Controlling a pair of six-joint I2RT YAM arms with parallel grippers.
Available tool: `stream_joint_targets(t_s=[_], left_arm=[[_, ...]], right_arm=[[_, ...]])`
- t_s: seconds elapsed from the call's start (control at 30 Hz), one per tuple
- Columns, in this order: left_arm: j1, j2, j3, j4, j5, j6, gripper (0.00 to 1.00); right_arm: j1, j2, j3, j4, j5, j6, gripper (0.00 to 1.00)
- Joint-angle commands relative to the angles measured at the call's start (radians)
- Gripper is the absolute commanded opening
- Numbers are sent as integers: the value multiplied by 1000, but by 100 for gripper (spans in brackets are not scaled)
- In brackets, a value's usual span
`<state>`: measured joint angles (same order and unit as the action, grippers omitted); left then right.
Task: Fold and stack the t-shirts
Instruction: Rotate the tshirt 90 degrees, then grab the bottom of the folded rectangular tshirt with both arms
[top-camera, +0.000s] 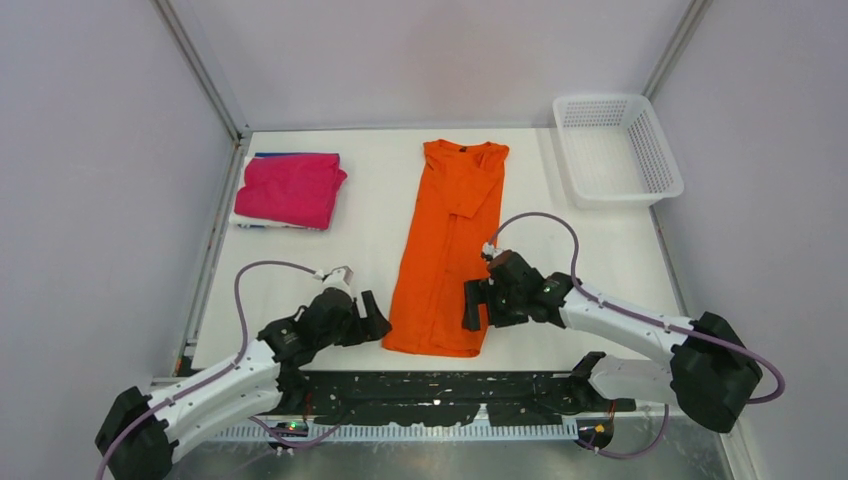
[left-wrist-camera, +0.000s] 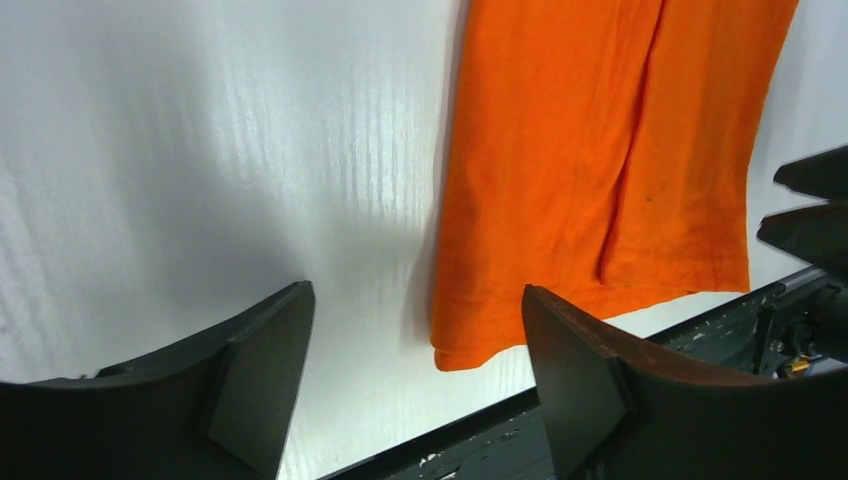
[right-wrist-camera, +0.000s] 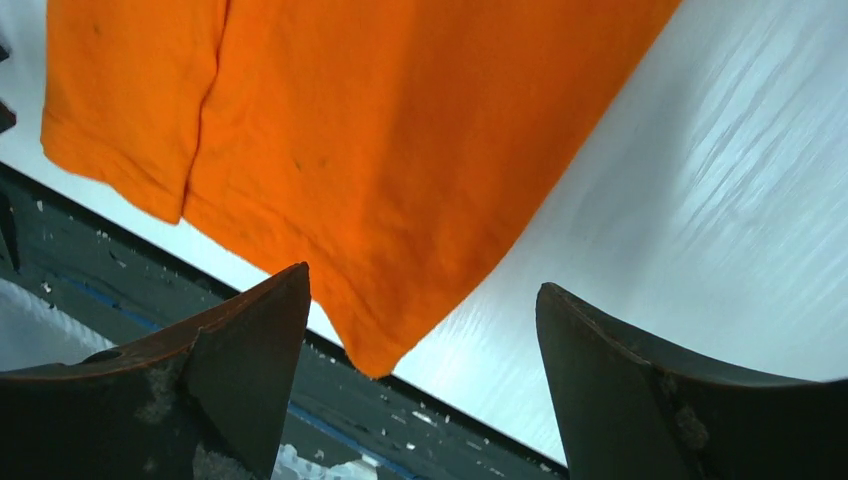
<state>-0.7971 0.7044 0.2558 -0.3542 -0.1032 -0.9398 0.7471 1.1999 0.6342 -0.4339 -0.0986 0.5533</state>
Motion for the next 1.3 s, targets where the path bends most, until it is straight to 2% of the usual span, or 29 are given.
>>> stream_joint_targets(t_s=[0.0, 0.2, 0.3, 0.4, 0.47, 0.57, 0.7, 0.8, 0.87, 1.0, 1.27], left_arm=[[7, 86, 7, 80, 69, -5, 72], [7, 186, -4, 180, 175, 6, 60], [6, 230, 2, 190, 201, 14, 51], [5, 255, 7, 185, 204, 20, 46], [6, 258, 3, 183, 210, 22, 42], [5, 248, -2, 169, 216, 21, 38], [-2, 221, -18, 167, 237, 14, 36], [-21, 210, -30, 168, 243, -2, 29], [-35, 207, -36, 169, 245, -11, 20], [-68, 194, -38, 180, 255, -29, 0], [-155, 94, -27, 240, 276, -41, 0]], right_arm=[[80, -119, -62, 30, 39, 197, 87], [160, -152, -178, 108, 22, 341, 73], [201, -172, -189, 92, 51, 387, 66], [211, -190, -210, 72, 84, 409, 61], [212, -195, -229, 77, 86, 424, 54], [211, -198, -259, 112, 76, 443, 37], [213, -179, -284, 164, 58, 447, 32], [220, -177, -299, 180, 34, 447, 13], [229, -189, -303, 165, 32, 446, 6], [252, -266, -322, 130, 32, 451, 5], [318, -368, -341, 113, 28, 456, 5]])
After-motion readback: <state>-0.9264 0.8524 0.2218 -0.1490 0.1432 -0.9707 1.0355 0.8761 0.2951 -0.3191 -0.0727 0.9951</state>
